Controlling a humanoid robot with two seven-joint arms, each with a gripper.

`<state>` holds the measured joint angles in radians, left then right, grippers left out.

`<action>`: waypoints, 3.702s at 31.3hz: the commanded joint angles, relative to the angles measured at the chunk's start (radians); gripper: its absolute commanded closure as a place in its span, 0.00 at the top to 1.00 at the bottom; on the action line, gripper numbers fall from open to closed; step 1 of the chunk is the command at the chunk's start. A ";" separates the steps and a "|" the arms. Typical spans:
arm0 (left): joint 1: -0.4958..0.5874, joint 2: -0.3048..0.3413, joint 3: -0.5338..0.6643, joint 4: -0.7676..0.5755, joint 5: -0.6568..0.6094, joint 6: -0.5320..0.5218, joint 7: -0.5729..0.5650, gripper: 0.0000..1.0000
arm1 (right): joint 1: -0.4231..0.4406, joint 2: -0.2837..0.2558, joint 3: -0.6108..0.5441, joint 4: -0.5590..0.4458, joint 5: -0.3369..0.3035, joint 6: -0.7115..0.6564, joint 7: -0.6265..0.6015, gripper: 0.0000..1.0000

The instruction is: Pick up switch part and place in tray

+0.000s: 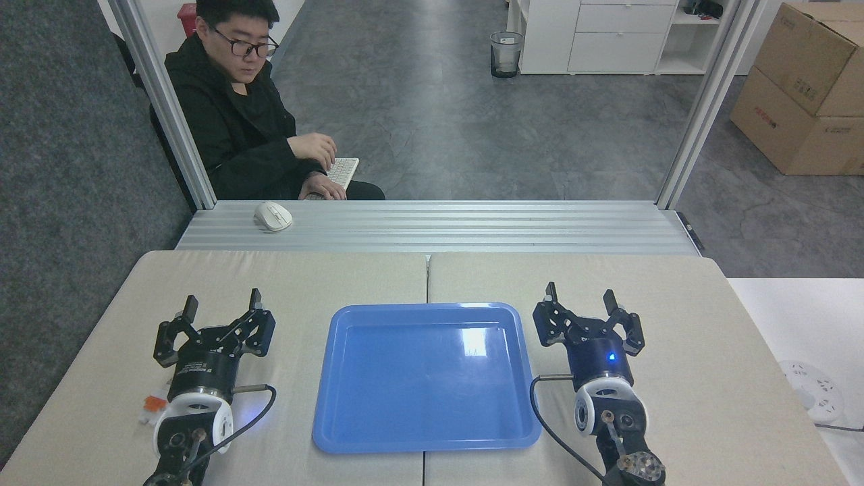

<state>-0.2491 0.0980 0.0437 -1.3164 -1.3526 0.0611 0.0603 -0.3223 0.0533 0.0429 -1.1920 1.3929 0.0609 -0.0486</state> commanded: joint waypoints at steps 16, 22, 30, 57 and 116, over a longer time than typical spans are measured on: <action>0.001 0.003 -0.001 0.003 0.003 -0.003 0.001 1.00 | 0.000 0.005 -0.001 0.000 0.000 0.001 -0.002 1.00; 0.001 0.005 -0.001 0.003 0.003 -0.003 0.001 1.00 | 0.000 0.005 0.000 0.000 -0.002 0.001 -0.005 1.00; 0.004 0.000 -0.001 0.002 0.001 -0.003 0.001 1.00 | -0.001 -0.013 0.011 0.000 -0.002 -0.013 0.003 1.00; -0.007 0.008 -0.001 0.016 0.006 -0.003 0.001 1.00 | 0.000 -0.027 0.011 0.000 -0.008 -0.067 0.006 1.00; 0.152 0.117 0.108 0.184 -0.014 -0.047 0.082 1.00 | 0.000 -0.026 0.002 0.000 -0.008 -0.061 0.003 1.00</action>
<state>-0.1095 0.2019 0.1409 -1.1726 -1.3651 0.0252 0.1427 -0.3220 0.0270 0.0451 -1.1919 1.3851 -0.0008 -0.0459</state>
